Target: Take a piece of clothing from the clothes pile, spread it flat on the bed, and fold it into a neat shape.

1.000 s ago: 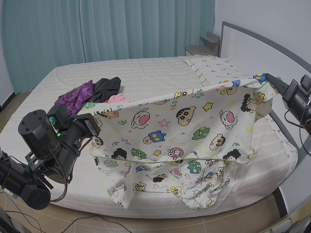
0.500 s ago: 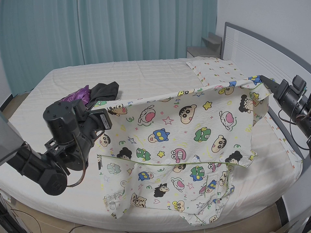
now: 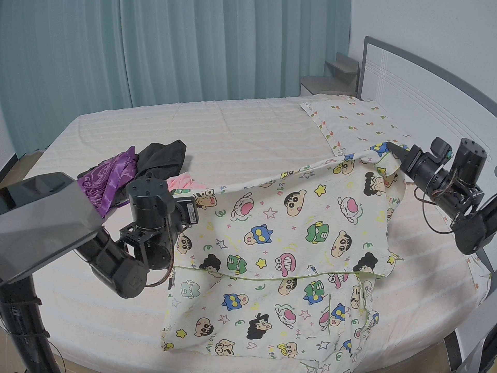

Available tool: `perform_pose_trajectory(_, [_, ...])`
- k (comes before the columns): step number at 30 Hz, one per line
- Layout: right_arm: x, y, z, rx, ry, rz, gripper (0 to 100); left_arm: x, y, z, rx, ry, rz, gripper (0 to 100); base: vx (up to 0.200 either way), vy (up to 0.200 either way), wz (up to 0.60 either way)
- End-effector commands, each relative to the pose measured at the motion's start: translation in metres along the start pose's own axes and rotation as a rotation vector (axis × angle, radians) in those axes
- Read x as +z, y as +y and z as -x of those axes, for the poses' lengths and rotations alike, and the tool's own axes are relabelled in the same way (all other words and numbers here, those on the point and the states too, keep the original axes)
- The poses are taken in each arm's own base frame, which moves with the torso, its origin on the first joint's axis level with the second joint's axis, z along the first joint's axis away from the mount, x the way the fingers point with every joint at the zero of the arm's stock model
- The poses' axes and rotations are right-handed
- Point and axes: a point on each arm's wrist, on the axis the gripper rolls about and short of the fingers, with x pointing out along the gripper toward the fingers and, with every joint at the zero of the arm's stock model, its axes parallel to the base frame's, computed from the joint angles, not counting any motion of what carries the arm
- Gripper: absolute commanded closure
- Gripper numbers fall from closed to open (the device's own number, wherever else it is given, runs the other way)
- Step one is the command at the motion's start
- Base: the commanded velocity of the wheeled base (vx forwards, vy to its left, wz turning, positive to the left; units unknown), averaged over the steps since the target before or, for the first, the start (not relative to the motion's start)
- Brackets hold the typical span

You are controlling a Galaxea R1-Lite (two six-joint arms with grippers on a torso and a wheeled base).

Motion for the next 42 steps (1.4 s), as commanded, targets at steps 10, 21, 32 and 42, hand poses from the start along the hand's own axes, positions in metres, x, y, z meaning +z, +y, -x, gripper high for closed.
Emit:
perform_pose_trajectory(10, [-0.073,-0.076,-0.076,-0.118,0.061,-0.128,0,-0.087,-0.007,-0.096,0.078,0.074,-0.027,100,0.0,0.0,0.0])
perform_pose_trajectory(21, [-0.093,-0.111,-0.106,-0.206,-0.027,-0.208,0,-0.111,0.009,-0.149,0.155,0.058,-0.007,0,0.0,0.0,0.0])
perform_pose_trajectory(32, [-0.068,-0.14,-0.067,-0.342,-0.09,-0.27,0,-0.079,0.054,-0.178,0.278,-0.009,0.035,0,0.0,0.0,0.0])
perform_pose_trajectory(42, [-0.071,-0.135,0.044,-0.355,0.088,-0.298,0,-0.01,0.079,-0.145,0.302,-0.049,0.185,0,0.0,0.0,0.0])
